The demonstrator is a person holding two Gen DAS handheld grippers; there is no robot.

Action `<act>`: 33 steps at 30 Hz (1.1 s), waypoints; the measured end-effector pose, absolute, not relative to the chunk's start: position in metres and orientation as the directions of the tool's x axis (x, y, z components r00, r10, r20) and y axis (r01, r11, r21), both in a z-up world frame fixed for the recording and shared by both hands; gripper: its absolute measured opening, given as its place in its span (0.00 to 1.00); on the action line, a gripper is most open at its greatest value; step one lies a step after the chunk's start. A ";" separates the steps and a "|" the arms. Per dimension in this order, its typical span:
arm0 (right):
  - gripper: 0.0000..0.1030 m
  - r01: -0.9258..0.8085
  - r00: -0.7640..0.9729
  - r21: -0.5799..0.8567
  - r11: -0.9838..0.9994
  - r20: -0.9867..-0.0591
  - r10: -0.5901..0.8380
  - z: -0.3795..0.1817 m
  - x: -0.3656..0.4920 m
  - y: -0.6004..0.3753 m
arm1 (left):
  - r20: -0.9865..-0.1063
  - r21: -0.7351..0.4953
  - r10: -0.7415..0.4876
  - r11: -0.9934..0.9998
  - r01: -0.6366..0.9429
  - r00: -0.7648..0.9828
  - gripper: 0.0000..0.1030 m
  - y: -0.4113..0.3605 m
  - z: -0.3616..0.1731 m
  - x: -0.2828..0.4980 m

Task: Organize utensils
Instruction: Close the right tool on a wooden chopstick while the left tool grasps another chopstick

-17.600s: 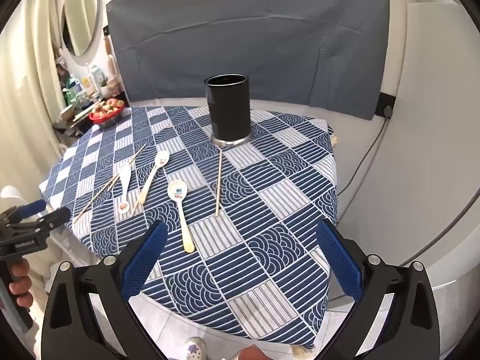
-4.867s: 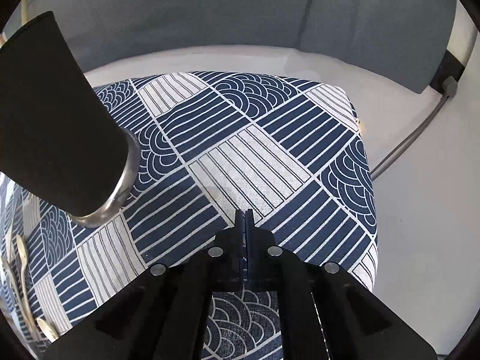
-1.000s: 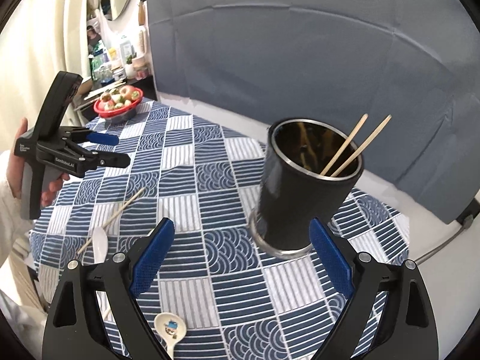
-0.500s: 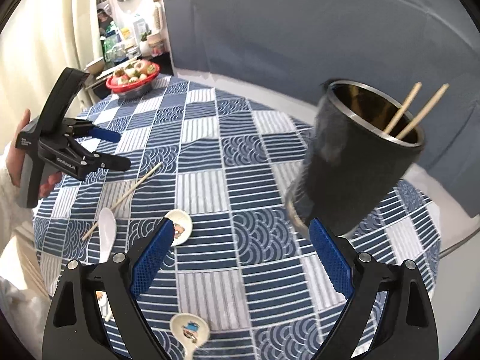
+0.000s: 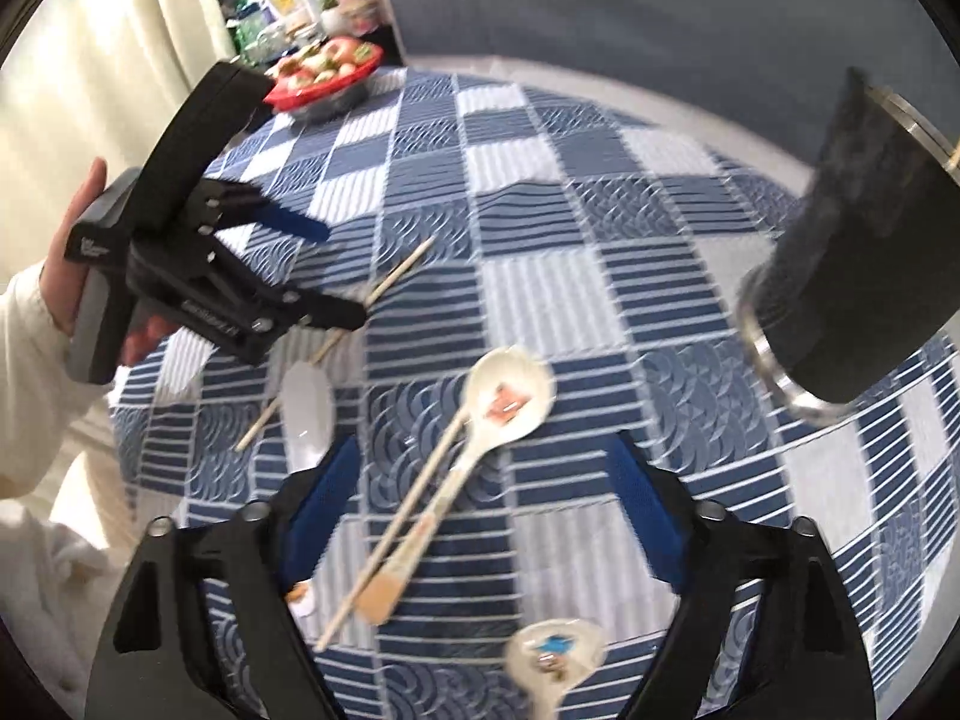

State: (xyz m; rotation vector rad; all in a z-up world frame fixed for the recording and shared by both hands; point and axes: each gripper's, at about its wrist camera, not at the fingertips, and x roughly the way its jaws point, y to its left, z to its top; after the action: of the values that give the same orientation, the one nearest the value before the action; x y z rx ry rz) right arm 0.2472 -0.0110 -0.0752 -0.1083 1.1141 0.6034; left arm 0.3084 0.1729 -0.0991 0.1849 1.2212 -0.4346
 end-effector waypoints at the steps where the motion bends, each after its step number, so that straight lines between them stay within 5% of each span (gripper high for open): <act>1: 0.70 -0.509 0.283 0.221 0.832 -0.870 0.405 -0.077 0.246 -0.007 | -0.939 -0.088 -0.213 0.907 0.412 0.268 0.94 0.174 -0.101 0.307; 13: 0.31 -0.520 0.109 0.298 0.800 -0.906 0.408 -0.103 0.243 0.031 | -0.958 0.013 -0.105 0.913 0.407 0.266 0.96 0.176 -0.113 0.298; 21: 0.22 -0.508 0.114 0.168 0.845 -0.959 0.259 -0.114 0.240 0.044 | -0.961 0.016 -0.087 0.932 0.363 0.264 0.92 0.183 -0.111 0.298; 23: 0.08 -0.498 0.141 0.119 0.859 -0.966 0.216 -0.114 0.238 0.046 | -0.958 0.013 -0.093 0.931 0.365 0.271 0.83 0.187 -0.107 0.294; 26: 0.08 -0.498 0.149 0.099 0.862 -0.969 0.198 -0.113 0.237 0.046 | -0.957 0.000 -0.104 0.934 0.358 0.272 0.52 0.197 -0.098 0.289; 28: 0.07 -0.495 0.151 0.103 0.863 -0.968 0.202 -0.113 0.237 0.045 | -0.960 -0.034 -0.121 0.945 0.324 0.252 0.05 0.213 -0.094 0.290; 33: 0.04 -0.477 0.130 0.189 0.858 -0.951 0.281 -0.109 0.243 0.036 | -0.960 -0.072 -0.142 0.959 0.275 0.241 0.04 0.228 -0.094 0.281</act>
State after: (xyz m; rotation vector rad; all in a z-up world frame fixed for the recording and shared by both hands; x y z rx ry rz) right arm 0.2426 0.0363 -0.1089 -0.1757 1.3323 0.5551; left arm 0.2811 0.2279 -0.0938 0.1195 1.2971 -0.2860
